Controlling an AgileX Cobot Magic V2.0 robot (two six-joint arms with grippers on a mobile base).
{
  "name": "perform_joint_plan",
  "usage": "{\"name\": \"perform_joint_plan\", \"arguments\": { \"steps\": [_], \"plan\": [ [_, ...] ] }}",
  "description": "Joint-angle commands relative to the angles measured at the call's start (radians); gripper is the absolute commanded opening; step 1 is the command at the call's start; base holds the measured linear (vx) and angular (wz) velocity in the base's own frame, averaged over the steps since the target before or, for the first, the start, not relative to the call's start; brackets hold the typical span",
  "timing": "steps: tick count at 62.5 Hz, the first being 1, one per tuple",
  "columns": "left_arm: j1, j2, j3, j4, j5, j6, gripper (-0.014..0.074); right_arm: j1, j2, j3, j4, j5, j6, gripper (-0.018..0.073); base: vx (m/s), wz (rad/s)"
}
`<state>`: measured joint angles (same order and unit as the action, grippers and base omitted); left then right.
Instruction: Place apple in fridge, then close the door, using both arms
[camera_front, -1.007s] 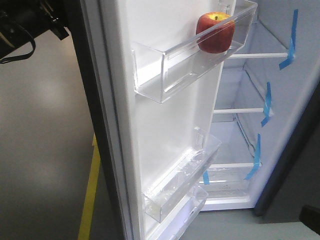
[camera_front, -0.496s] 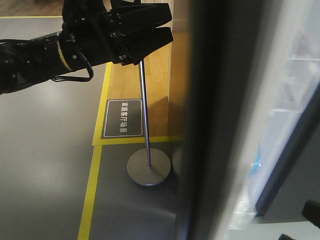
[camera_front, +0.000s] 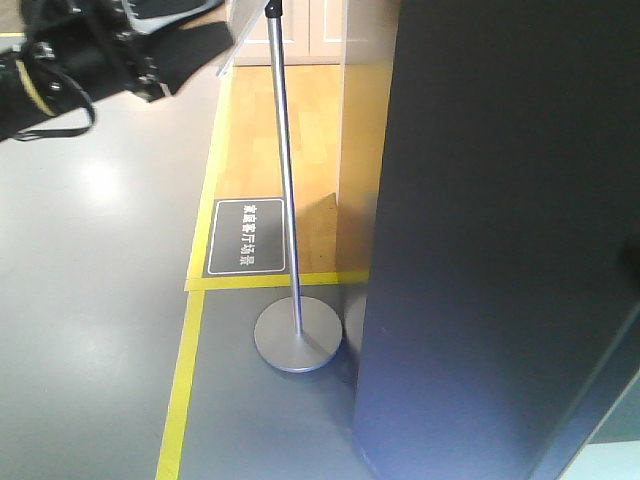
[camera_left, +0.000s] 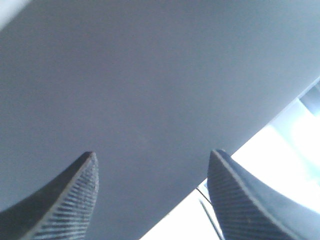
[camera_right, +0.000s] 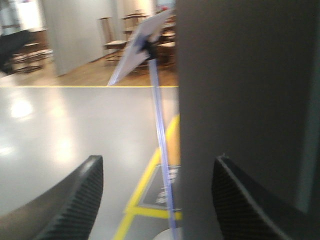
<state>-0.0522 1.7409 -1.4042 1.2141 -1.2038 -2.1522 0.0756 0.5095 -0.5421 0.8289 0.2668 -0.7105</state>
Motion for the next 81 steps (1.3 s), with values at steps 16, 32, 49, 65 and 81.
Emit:
{"name": "perform_joint_plan", "arguments": {
  "steps": [16,32,49,65,81],
  "plan": [
    [0.089,-0.056,-0.03,-0.073,-0.105,0.0,0.0464,-0.005,0.522,-0.297,-0.036,-0.38,-0.028,0.0469,0.0,0.0],
    [0.114,-0.056,-0.03,-0.073,-0.106,0.0,0.0464,-0.005,0.786,-0.479,-0.022,-0.482,-0.032,0.0469,0.0,0.0],
    [0.114,-0.056,-0.03,-0.073,-0.101,0.0,0.0464,-0.006,0.946,-0.616,0.002,-0.531,-0.048,0.0469,0.0,0.0],
    [0.114,-0.056,-0.03,-0.065,-0.094,0.0,0.0464,-0.063,1.044,-0.727,0.079,-0.514,-0.05,0.0469,0.0,0.0],
    [0.114,-0.056,-0.03,-0.055,-0.091,0.0,0.0464,-0.155,1.091,-0.796,0.084,-0.406,-0.049,0.0469,0.0,0.0]
  ]
}}
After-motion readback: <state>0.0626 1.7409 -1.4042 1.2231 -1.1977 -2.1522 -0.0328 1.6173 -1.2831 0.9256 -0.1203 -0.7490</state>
